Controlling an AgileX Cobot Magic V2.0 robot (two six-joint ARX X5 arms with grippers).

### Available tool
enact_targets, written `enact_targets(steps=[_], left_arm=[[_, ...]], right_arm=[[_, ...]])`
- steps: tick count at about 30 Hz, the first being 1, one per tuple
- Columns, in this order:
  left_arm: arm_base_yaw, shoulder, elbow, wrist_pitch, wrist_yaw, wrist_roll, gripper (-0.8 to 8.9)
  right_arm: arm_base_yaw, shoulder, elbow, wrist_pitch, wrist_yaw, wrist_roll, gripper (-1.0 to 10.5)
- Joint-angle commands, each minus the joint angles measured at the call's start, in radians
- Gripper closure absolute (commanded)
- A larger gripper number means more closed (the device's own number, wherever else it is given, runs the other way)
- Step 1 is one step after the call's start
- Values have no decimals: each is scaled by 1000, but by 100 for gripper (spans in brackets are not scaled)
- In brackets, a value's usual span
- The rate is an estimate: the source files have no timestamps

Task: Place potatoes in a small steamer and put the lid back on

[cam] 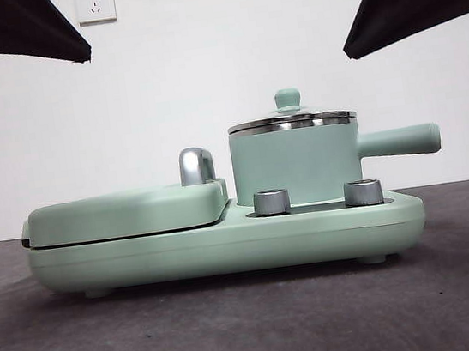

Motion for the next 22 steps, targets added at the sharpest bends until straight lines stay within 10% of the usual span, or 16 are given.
enact_targets(steps=[1, 12, 22], left_arm=[[-7, 4, 9, 17, 2, 7, 808], [129, -211, -206, 215, -10, 177, 808], [399, -757, -641, 189, -133, 128, 808]], right_arm=[[8, 3, 11, 16, 4, 2, 927], [8, 3, 11, 16, 7, 2, 927], [8, 2, 11, 16, 8, 2, 927]])
